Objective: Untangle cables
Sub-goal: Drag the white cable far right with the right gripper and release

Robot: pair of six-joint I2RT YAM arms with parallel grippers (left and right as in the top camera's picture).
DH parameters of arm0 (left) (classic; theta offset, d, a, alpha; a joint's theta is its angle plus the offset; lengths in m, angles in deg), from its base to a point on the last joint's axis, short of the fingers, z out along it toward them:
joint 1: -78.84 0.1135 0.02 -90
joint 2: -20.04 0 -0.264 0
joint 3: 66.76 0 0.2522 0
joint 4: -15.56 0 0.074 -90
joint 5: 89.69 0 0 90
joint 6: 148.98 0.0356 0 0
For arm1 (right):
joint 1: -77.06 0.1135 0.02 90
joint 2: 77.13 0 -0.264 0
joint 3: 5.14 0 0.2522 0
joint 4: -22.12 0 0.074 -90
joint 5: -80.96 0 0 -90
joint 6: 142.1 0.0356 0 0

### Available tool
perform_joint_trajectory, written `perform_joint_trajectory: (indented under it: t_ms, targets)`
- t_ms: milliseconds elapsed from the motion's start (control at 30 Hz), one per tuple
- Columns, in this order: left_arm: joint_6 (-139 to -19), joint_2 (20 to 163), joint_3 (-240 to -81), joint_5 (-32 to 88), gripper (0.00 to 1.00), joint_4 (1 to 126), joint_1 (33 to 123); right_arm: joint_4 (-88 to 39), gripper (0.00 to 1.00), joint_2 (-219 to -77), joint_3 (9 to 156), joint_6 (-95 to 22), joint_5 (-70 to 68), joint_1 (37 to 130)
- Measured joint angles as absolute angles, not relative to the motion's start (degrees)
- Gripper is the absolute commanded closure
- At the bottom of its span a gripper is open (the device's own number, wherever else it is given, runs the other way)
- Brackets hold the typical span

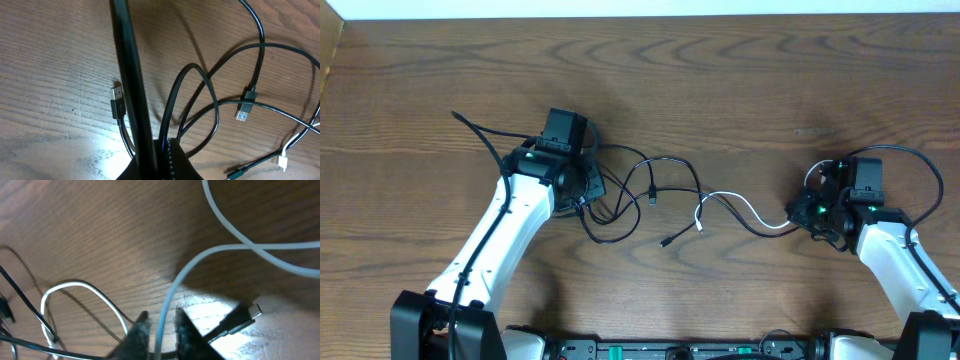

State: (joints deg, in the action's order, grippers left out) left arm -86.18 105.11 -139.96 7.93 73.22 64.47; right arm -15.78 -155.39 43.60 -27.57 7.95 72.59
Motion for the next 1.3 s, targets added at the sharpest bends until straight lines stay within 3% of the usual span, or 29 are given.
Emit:
perform_joint_trajectory:
  t_ms: [200, 467, 900, 1133, 1300]
  targets:
    - [-86.16, 105.11, -139.96, 7.93, 0.93, 73.17, 64.4, -13.57, 0.99, -155.39, 43.51, -27.02, 7.95, 72.59]
    - [-86.16, 105.11, -139.96, 7.93, 0.93, 73.2, 64.4, 1.83, 0.99, -155.39, 44.45, -26.87, 2.22, 69.31]
    - [-86.16, 105.11, -139.96, 7.93, 0.93, 73.48, 64.4, -16.31, 0.99, -155.46, 73.83, -33.95, -15.87, 52.33]
    - [-86.16, 105.11, -139.96, 7.93, 0.93, 73.74, 64.4, -19.59, 0.99, -155.5, 77.68, -34.78, -26.23, 47.74]
    - [-86.16, 105.11, -139.96, 7.93, 0.93, 74.11, 64.4, -19.3, 0.99, -157.45, 77.68, -34.8, -25.86, 47.65]
